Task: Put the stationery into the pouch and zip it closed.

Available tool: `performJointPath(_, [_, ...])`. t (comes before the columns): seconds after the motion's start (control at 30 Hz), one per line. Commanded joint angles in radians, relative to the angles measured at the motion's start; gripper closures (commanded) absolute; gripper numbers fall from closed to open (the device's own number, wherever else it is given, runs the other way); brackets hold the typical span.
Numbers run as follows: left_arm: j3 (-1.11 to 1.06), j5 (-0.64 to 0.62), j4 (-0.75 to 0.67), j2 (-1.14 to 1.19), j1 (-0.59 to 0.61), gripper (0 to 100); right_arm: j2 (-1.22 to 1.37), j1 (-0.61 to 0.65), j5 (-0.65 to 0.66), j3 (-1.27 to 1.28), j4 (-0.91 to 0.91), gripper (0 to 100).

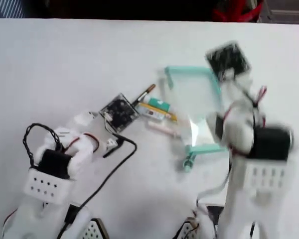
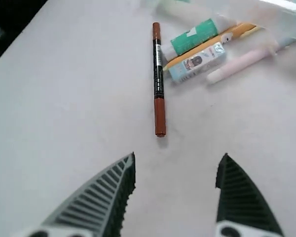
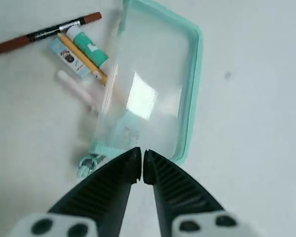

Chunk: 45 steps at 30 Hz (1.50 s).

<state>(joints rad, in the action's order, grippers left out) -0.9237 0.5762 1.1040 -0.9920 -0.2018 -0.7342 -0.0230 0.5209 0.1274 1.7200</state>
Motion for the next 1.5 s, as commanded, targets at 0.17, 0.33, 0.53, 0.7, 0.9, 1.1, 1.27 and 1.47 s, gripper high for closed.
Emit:
performJointPath(0.17, [-0.25,-0.333,-0.393,-0.018,0.12,74,-0.206,0.002,0.063,0.557,-0.14,97.8])
performJointPath(0.33, [-0.419,-0.333,-0.617,-0.018,0.136,74,-0.208,-0.001,0.06,0.658,-0.206,97.8])
performJointPath(0.53, [-0.488,-0.333,-0.744,-0.018,0.133,74,-0.186,0.005,0.068,0.709,-0.269,97.7])
performJointPath(0.7, [-0.489,-0.333,-0.744,-0.018,0.131,74,-0.128,0.005,0.058,0.838,-0.432,97.6])
performJointPath(0.9, [-0.489,-0.333,-0.749,-0.016,0.131,74,-0.074,0.094,-0.104,0.844,-0.438,80.0])
performJointPath(1.1, [-0.489,-0.333,-0.75,-0.015,0.131,74,-0.045,0.274,-0.143,0.848,-0.406,70.9])
performJointPath(1.27, [-0.491,-0.333,-0.747,-0.015,0.133,74,0.054,0.277,-0.207,0.848,-0.45,72.2])
performJointPath(1.47, [-0.491,-0.333,-0.747,-0.015,0.133,74,0.225,0.251,-0.212,0.839,-0.565,72.2])
